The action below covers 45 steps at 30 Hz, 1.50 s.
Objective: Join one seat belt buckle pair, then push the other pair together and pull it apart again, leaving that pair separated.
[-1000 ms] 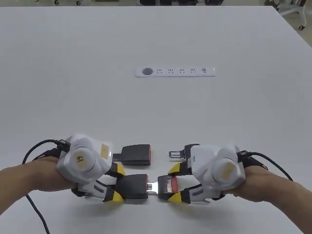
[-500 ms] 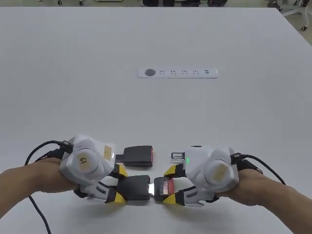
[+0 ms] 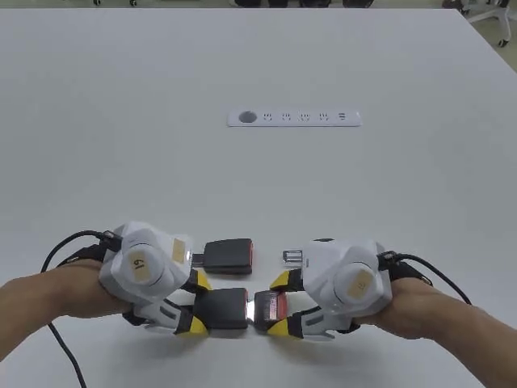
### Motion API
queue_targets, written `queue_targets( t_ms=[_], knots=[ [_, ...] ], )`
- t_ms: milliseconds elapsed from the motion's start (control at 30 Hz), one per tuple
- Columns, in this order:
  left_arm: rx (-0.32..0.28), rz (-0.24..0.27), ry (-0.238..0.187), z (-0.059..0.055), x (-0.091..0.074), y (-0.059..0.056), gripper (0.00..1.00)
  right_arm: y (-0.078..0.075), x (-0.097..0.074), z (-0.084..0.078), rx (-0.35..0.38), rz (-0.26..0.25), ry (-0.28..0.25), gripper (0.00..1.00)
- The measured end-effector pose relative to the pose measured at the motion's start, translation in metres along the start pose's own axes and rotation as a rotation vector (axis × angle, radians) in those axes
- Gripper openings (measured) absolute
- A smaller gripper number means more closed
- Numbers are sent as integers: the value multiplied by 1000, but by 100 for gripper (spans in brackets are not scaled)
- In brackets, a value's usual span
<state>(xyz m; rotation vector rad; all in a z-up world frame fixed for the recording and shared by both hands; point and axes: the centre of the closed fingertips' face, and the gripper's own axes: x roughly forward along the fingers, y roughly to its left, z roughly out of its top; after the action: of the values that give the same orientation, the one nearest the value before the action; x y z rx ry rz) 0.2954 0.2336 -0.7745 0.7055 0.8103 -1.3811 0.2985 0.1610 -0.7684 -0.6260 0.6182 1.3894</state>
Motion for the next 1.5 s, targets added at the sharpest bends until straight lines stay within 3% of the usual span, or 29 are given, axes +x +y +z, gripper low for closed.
queue_targets(
  t_ms=[233,300,333,367,500,700,800,1100,1300,1433,1500],
  knots=[
    [3,-5,-2,-1,-1,1,31,-4,0,7,-15,9,-13,27],
    [3,-5,22,0,-1,1,31,-4,3,8,-19,6,-2,27],
    [42,-4,67,-2,-1,1,31,-4,3,9,-17,6,-1,27],
    [72,-7,86,-2,-1,1,31,-2,2,10,-12,9,-3,27],
    [25,-30,35,0,1,4,31,-5,1,8,-17,18,-9,27],
    [45,-16,86,-2,5,4,31,-4,3,9,-34,13,1,28],
    [-9,-25,35,-3,4,6,31,-5,2,6,-25,17,-15,28],
    [14,-25,51,1,4,2,32,-4,3,6,-4,19,-7,30],
    [28,-9,52,0,2,3,33,0,1,3,-95,34,5,31],
    [30,5,61,-2,0,2,36,0,-3,4,-94,22,-1,30],
    [12,11,46,-1,-3,3,37,1,-7,4,-99,19,3,33]
  ],
)
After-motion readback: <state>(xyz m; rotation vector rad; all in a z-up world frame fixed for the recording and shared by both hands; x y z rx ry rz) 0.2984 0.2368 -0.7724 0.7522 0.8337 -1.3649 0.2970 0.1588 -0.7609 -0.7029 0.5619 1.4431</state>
